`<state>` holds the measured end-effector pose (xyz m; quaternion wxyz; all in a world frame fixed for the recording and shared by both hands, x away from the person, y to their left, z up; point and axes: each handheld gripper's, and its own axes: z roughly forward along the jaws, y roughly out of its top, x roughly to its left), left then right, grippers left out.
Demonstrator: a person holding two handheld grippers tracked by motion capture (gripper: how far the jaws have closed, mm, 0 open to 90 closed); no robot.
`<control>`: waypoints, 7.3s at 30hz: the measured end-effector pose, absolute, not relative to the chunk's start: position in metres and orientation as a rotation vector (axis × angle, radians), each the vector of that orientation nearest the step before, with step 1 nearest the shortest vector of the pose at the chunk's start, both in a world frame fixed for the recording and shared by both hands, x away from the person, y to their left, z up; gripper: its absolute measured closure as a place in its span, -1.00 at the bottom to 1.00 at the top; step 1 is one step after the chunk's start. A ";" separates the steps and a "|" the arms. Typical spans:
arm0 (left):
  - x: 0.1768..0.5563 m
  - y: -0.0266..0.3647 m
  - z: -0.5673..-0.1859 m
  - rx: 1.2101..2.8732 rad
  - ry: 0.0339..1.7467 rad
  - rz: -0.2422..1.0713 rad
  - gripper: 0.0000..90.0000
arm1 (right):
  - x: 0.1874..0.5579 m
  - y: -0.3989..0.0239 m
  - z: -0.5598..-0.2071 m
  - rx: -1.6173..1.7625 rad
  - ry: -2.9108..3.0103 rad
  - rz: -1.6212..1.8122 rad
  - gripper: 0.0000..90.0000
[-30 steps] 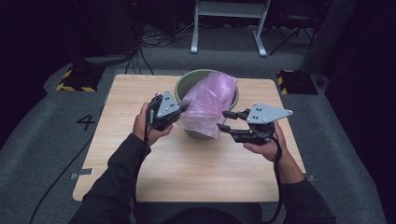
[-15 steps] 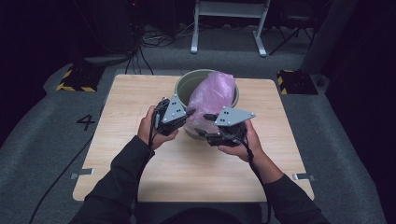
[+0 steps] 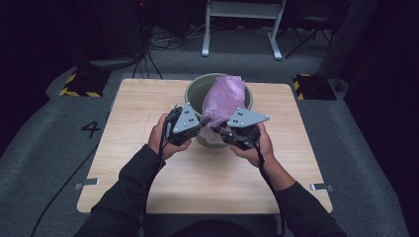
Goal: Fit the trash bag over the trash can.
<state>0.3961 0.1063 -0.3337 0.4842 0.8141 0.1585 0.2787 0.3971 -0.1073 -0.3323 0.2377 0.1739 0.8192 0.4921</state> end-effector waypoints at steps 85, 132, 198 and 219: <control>0.367 0.131 -0.345 1.944 0.435 0.837 -0.65 | 0.471 -0.227 -0.358 1.011 2.033 1.355 0.92; 0.403 0.139 -0.343 1.861 0.523 0.868 1.00 | 0.492 -0.226 -0.333 0.993 2.062 1.274 0.90; 0.461 0.173 -0.405 1.898 0.699 0.543 0.48 | 0.502 -0.236 -0.394 0.975 2.312 1.279 0.92; 0.453 0.208 -0.373 1.770 0.726 0.647 -0.25 | 0.474 -0.272 -0.355 0.826 2.212 1.255 -0.52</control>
